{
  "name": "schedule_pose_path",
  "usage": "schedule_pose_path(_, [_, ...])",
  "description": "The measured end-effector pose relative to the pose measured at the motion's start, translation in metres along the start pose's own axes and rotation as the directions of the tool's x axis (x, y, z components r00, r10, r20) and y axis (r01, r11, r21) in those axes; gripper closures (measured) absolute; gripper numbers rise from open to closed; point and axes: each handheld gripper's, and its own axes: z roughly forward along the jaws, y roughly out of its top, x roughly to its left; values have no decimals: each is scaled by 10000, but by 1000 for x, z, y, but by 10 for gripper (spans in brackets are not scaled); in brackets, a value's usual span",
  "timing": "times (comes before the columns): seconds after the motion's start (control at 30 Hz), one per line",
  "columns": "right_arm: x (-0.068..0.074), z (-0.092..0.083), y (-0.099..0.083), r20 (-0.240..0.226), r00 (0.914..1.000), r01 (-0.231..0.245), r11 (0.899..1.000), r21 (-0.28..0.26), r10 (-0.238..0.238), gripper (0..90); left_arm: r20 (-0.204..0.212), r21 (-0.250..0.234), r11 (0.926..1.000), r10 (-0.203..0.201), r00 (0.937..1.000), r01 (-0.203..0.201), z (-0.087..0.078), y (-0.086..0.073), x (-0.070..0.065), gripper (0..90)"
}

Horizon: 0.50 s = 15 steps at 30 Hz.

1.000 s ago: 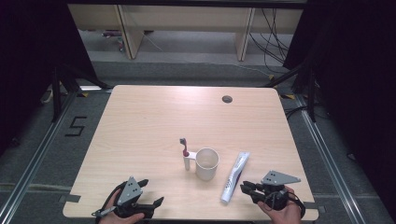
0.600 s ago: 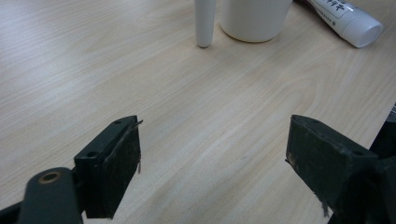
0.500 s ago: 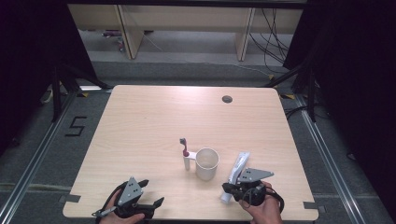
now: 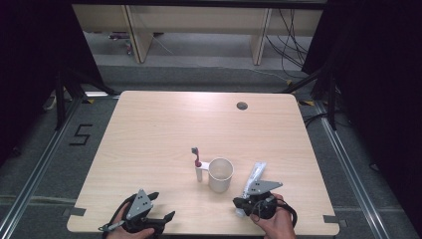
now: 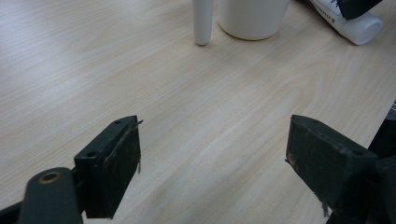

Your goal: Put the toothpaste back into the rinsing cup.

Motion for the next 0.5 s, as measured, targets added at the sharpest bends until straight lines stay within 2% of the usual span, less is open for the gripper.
schedule_pose_path(0.07, [1, -2, -1, 39, 10000, 69, 10000, 38, -70, 874, 7, -37, 10000, -23, 10000, 23, 0, 0, 0, 175])
schedule_pose_path(0.1, [2, -3, -1, -25, 10000, -65, 9999, 152, 65, 875, 7, -33, 10000, -37, 10000, 37, 0, 0, 0, 175])
schedule_pose_path(0.17, [1, -4, -3, 48, 10000, 79, 9997, 226, -81, 875, -14, -13, 10000, -24, 10000, 24, 0, 0, 1, 175])
schedule_pose_path(0.2, [2, -4, -4, 52, 10000, 28, 9999, 118, -28, 875, -68, 138, 9998, 138, 9999, -137, -1, 0, 2, 175])
schedule_pose_path(0.23, [1, -6, -5, 98, 9998, 157, 9994, 307, -160, 875, -12, -91, 9999, -135, 9999, 135, 0, 0, 0, 175])
schedule_pose_path(0.3, [0, -8, -7, 147, 9999, 73, 9988, 483, -80, 875, -12, -69, 9999, -110, 9999, 109, 0, 0, 0, 175])
schedule_pose_path(0.37, [-1, -11, -12, 214, 9997, 132, 9989, 445, -141, 875, 11, -82, 10000, -46, 10000, 46, 1, 0, 1, 175])
schedule_pose_path(0.43, [-2, -17, -16, 238, 9997, -44, 9978, 660, 28, 875, 43, -95, 9999, -53, 10000, 53, 1, 0, 0, 175])
schedule_pose_path(0.47, [-3, -19, -17, 238, 9996, 160, 9980, 609, -174, 875, 60, -82, 10000, -38, 10000, 38, 1, 0, 0, 175])
schedule_pose_path(0.5, [-3, -21, -19, 250, 9997, 6, 9986, 536, -19, 875, 69, -67, 10000, -35, 10000, 36, 1, 0, 0, 175])
